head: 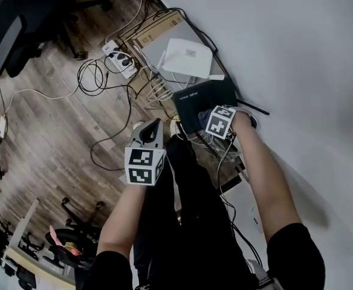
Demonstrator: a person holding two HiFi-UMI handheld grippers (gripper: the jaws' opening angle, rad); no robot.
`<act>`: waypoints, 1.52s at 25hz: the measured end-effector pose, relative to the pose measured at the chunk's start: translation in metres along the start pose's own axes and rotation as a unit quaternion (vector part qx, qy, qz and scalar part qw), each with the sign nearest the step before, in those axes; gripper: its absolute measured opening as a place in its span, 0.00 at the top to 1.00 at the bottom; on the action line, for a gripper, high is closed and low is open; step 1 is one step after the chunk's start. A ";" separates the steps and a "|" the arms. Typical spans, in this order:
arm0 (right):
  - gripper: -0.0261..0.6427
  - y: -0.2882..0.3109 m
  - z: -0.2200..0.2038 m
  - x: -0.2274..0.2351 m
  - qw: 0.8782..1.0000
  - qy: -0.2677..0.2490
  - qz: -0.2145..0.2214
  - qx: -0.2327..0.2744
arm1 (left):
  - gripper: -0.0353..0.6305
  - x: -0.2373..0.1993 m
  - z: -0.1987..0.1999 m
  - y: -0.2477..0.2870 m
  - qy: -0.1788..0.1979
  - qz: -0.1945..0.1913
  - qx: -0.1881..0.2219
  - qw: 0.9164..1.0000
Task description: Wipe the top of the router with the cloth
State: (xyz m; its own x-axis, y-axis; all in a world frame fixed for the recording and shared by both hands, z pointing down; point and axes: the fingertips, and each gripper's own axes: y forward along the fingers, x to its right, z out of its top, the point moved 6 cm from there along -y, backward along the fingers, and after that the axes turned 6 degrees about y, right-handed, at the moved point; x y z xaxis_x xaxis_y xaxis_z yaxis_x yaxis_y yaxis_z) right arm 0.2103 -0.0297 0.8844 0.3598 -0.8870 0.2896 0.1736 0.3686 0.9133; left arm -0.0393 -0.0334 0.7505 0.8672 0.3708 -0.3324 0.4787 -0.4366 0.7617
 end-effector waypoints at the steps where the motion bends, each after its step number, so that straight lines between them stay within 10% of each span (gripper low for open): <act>1: 0.94 0.000 0.000 -0.001 1.000 0.002 -0.002 -0.002 | 0.96 -0.001 -0.001 -0.001 -0.001 0.001 0.000 1.000; 8: 0.94 -0.003 -0.001 0.009 0.999 0.027 -0.019 0.001 | 0.96 0.002 -0.007 -0.002 -0.001 -0.002 -0.004 1.000; 14: 0.94 -0.020 0.002 0.070 0.978 0.071 -0.195 0.037 | 0.96 0.009 -0.009 0.002 0.009 -0.012 -0.009 1.000; 21: 0.94 -0.032 0.003 0.116 0.948 0.093 -0.297 0.065 | 0.96 0.011 -0.018 0.004 0.015 -0.018 -0.019 1.000; 29: 0.94 -0.031 0.005 0.113 0.954 0.082 -0.287 0.036 | 0.96 0.010 -0.014 0.004 0.014 -0.012 -0.014 1.000; 38: 0.94 -0.005 -0.016 0.063 0.981 0.029 -0.176 -0.076 | 0.96 0.018 -0.011 0.001 0.011 -0.016 -0.003 1.000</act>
State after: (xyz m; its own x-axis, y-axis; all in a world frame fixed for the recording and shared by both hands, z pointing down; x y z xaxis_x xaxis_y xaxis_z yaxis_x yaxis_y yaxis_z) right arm 0.2474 -0.0831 0.8936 0.3045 -0.9508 -0.0572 0.4291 0.0833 0.8994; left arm -0.0250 -0.0182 0.7518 0.8476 0.4031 -0.3450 0.5062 -0.4194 0.7536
